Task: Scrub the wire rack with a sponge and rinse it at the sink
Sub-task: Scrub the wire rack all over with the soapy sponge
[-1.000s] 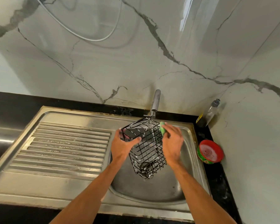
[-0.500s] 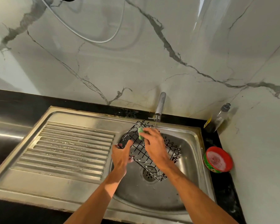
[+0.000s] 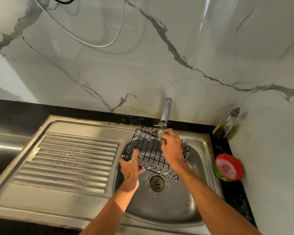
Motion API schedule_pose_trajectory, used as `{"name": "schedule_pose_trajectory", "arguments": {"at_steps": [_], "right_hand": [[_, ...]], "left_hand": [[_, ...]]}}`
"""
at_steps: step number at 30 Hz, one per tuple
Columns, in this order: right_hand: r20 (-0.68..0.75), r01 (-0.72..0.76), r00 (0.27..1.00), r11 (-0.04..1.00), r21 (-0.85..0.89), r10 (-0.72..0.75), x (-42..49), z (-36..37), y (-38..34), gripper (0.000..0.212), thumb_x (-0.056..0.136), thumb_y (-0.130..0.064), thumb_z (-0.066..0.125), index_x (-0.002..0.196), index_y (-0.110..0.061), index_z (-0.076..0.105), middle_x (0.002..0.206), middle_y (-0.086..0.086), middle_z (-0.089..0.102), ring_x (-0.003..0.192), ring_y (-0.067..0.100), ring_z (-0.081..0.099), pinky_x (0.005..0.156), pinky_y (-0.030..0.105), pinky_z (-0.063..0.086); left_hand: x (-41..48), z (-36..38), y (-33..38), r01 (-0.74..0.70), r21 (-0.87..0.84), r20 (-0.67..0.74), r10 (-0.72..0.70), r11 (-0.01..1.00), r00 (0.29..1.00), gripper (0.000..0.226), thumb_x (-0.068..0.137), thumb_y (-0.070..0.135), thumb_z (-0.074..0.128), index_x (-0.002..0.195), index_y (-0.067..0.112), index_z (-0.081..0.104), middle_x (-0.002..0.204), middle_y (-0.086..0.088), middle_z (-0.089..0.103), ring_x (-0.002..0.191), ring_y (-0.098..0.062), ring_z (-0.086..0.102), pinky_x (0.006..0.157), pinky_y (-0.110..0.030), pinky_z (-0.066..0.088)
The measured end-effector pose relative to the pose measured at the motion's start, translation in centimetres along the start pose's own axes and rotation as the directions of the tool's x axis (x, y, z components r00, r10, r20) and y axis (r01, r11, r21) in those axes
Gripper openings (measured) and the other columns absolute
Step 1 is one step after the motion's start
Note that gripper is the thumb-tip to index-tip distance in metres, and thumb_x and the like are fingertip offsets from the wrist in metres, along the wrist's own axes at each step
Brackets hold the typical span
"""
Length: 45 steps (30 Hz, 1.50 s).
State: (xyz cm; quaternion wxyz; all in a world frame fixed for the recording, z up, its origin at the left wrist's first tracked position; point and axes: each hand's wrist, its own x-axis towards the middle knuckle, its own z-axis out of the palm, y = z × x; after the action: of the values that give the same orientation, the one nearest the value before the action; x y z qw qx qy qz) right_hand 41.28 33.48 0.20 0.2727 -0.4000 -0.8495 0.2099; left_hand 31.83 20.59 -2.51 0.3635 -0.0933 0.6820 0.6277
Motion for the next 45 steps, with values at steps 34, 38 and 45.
{"name": "schedule_pose_trajectory", "arguments": {"at_steps": [34,38,45], "right_hand": [[-0.295,-0.271,0.926,0.959,-0.086,0.236,-0.2,-1.5,0.7,0.036,0.084,0.009,0.066,0.113,-0.011,0.072,0.117,0.005,0.066,0.108,0.017,0.061,0.081,0.016,0.054],[-0.188,-0.175,0.969,0.982,-0.075,0.159,-2.5,0.2,-1.4,0.035,0.084,0.011,0.066,0.111,-0.011,0.074,0.119,0.005,0.067,0.106,0.013,0.061,0.084,0.000,0.044],[-0.322,-0.261,0.919,0.963,-0.065,0.227,-4.5,-1.0,0.6,0.030,0.080,0.008,0.072,0.105,-0.007,0.075,0.108,0.008,0.072,0.100,0.022,0.064,0.082,0.038,0.061]], "left_hand": [[2.9,0.9,0.8,0.120,-0.180,0.133,-0.096,0.976,0.986,0.051,0.085,0.022,0.075,0.127,0.016,0.047,0.108,-0.013,0.056,0.080,-0.031,0.067,0.073,-0.045,0.064],[2.7,0.3,0.7,0.109,-0.181,0.123,-0.088,0.977,0.988,0.049,0.086,0.022,0.074,0.126,0.017,0.046,0.104,-0.013,0.055,0.079,-0.031,0.065,0.076,-0.047,0.063],[2.1,-0.7,-0.3,0.104,-0.147,0.147,-0.082,0.984,0.986,0.042,0.084,0.021,0.075,0.117,0.016,0.048,0.102,-0.011,0.054,0.085,-0.033,0.065,0.072,-0.046,0.064]]}}
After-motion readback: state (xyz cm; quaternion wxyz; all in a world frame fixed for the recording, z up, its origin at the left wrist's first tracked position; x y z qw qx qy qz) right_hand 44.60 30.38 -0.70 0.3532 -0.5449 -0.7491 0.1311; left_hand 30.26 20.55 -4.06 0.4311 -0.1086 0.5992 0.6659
